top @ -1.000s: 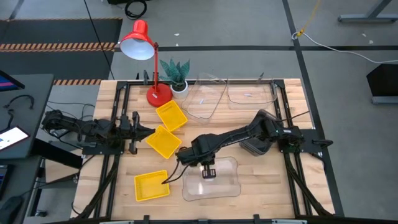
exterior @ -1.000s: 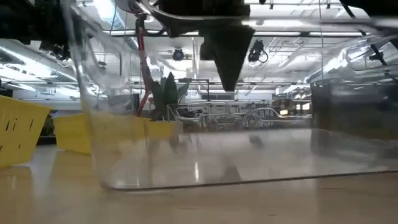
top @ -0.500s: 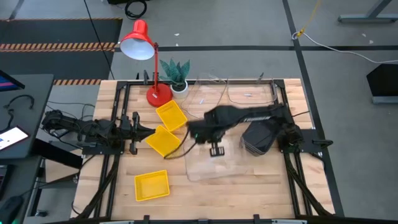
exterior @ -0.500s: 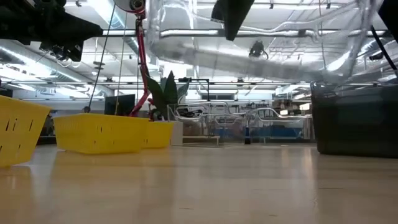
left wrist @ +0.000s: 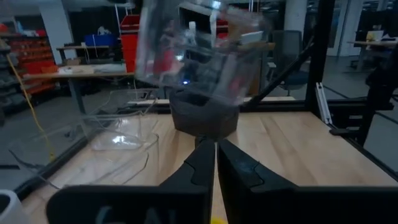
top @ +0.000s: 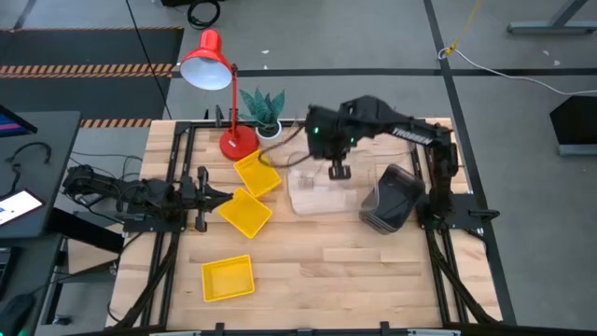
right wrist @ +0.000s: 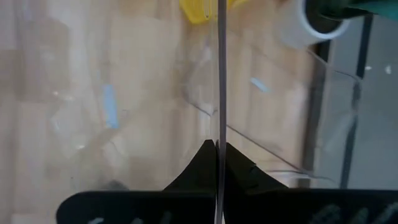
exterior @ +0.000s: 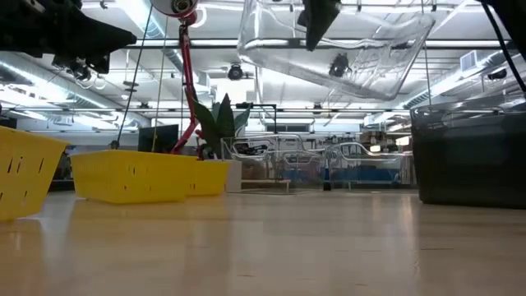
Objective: Stack baskets by color
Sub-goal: Stack the bottom transparent bin on the top right transparent bin
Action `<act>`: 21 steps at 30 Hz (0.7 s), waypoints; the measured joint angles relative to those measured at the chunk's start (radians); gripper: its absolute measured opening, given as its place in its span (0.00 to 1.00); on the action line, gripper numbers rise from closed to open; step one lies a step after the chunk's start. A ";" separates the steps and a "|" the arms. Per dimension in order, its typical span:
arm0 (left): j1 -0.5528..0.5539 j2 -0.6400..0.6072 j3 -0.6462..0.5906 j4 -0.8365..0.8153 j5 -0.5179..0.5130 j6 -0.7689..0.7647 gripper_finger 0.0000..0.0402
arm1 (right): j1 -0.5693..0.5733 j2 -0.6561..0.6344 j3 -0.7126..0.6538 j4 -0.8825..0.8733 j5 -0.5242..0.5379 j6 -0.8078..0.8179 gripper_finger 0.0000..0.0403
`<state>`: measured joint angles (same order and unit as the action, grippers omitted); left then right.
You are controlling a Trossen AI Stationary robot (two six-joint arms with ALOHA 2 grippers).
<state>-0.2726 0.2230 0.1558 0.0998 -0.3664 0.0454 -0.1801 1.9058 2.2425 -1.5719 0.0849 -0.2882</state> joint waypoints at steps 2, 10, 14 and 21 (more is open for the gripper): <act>0.000 0.000 0.000 0.012 0.000 0.014 0.06 | -0.044 -0.004 0.000 0.001 0.001 -0.050 0.01; 0.000 -0.001 0.000 0.040 0.000 0.060 0.05 | -0.267 -0.014 0.000 0.001 0.027 -0.301 0.01; 0.000 -0.001 0.000 0.039 0.000 0.078 0.06 | -0.394 -0.012 0.000 0.001 0.009 -0.359 0.01; 0.000 -0.001 0.000 0.039 0.000 0.072 0.05 | -0.549 -0.011 0.000 0.001 -0.042 -0.449 0.01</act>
<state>-0.2726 0.2222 0.1558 0.1387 -0.3664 0.1173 -0.7296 1.8950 2.2425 -1.5711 0.0429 -0.7376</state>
